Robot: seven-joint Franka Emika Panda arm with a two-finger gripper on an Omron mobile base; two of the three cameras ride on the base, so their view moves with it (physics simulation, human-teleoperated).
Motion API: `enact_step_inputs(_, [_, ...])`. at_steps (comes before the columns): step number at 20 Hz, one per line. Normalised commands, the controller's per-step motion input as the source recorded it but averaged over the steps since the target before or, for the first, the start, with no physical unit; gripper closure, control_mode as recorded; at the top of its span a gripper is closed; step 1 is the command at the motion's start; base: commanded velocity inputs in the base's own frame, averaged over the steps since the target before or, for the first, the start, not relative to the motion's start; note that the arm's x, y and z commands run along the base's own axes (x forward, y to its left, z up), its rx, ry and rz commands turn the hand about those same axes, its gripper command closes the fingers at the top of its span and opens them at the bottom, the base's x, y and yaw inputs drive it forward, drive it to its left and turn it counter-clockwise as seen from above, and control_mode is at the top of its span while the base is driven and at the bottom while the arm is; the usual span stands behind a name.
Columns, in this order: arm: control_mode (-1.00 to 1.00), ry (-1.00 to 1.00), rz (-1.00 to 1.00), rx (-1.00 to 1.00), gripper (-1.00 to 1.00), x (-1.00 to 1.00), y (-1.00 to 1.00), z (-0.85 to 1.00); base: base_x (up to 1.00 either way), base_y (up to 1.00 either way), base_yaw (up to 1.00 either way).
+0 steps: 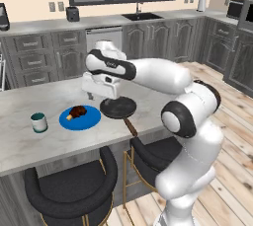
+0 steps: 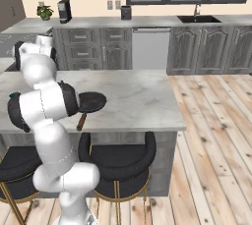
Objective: Pick up the pan with the steak in it and place it on the dining table. Then place the steak on the plate.
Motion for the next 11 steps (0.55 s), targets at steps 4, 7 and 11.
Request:
enact_step_inputs(4, [-1.00,-0.11,0.00,0.10,-1.00,-1.00,-0.70,0.39,0.00,0.00,0.00])
enact_step_inputs(7, [-1.00,-0.18,0.00,0.11,-1.00,-1.00,-0.62,0.25,0.00,0.00,0.00])
enact_step_inputs(11, [-1.00,-0.28,0.00,0.10,-1.00,-0.99,-0.51,0.10,0.00,0.00,0.00])
